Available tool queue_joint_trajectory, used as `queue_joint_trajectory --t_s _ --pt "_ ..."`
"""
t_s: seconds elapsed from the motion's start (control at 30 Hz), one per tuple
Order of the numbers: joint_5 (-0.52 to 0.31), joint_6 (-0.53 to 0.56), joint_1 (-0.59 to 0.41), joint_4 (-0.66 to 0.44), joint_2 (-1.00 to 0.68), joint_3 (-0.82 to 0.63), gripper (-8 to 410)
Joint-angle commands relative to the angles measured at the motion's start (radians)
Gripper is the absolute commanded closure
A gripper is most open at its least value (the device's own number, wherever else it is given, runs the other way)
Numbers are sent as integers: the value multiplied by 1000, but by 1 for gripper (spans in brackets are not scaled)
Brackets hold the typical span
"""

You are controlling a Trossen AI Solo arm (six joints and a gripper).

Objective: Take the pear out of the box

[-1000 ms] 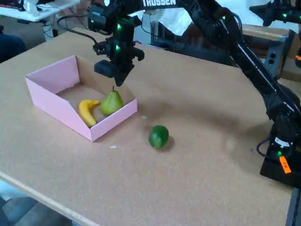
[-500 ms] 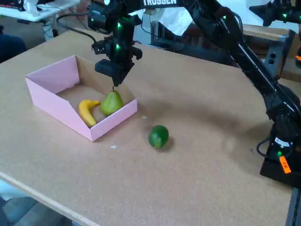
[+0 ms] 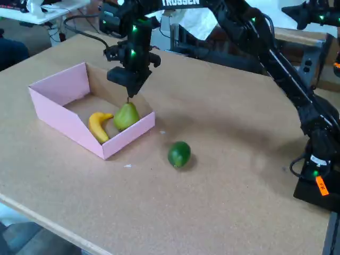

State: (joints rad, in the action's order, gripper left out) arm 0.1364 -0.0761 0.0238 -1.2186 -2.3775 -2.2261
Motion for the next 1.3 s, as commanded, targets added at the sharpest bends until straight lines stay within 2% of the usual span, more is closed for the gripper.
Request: queue_joint_trajectory --t_s 0.0,0.4,0.57,0.73,1.27 --pt "6 -33 0 8 1 0 312" --pt "6 -26 0 8 1 0 215" --pt "2 -37 2 12 1 0 190" --pt "-16 -60 2 50 1 0 177" --pt "-50 -90 -6 120 -2 15 177"
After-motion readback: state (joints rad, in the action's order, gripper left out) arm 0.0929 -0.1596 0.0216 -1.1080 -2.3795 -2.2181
